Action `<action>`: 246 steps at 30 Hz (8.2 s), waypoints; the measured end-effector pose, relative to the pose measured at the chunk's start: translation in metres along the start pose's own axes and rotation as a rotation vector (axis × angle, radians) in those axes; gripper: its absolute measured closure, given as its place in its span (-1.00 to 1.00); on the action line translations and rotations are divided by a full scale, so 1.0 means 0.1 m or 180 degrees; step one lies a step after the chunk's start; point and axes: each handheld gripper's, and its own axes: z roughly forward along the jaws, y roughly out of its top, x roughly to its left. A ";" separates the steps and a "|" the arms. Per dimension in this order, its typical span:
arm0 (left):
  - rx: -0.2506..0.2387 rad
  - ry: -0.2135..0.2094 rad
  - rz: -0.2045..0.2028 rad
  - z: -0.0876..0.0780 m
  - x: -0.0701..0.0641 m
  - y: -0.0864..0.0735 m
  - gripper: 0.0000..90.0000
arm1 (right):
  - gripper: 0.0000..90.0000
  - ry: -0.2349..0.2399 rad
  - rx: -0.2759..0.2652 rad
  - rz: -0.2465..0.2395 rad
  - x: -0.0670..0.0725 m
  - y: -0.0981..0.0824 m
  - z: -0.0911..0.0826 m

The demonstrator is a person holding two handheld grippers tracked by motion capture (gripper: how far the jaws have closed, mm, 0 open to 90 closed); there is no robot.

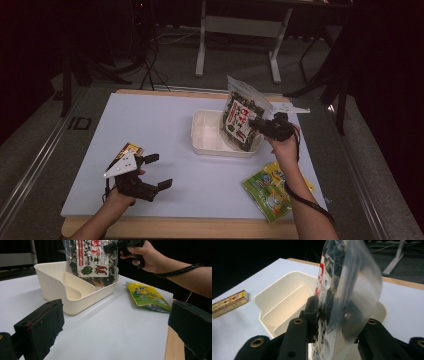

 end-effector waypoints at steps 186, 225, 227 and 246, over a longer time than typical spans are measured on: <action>0.0626 -0.0982 0.0325 1.10 -0.30 0.46 -0.26 | 1.00 0.0401 0.0452 -0.0796 1.30 -0.38 -1.68; 0.0578 -0.1428 0.0883 1.37 -0.30 0.43 1.00 | 0.23 0.0393 0.0454 -0.0460 1.07 -0.58 -1.62; 0.0588 -0.1422 0.0862 1.37 -0.30 0.43 1.00 | 0.22 0.0407 0.0469 -0.0458 1.06 -0.61 -1.60; 0.0593 -0.1428 0.0815 1.38 -0.30 0.43 1.00 | 0.46 0.0667 0.0751 -0.0555 1.01 -0.99 -1.19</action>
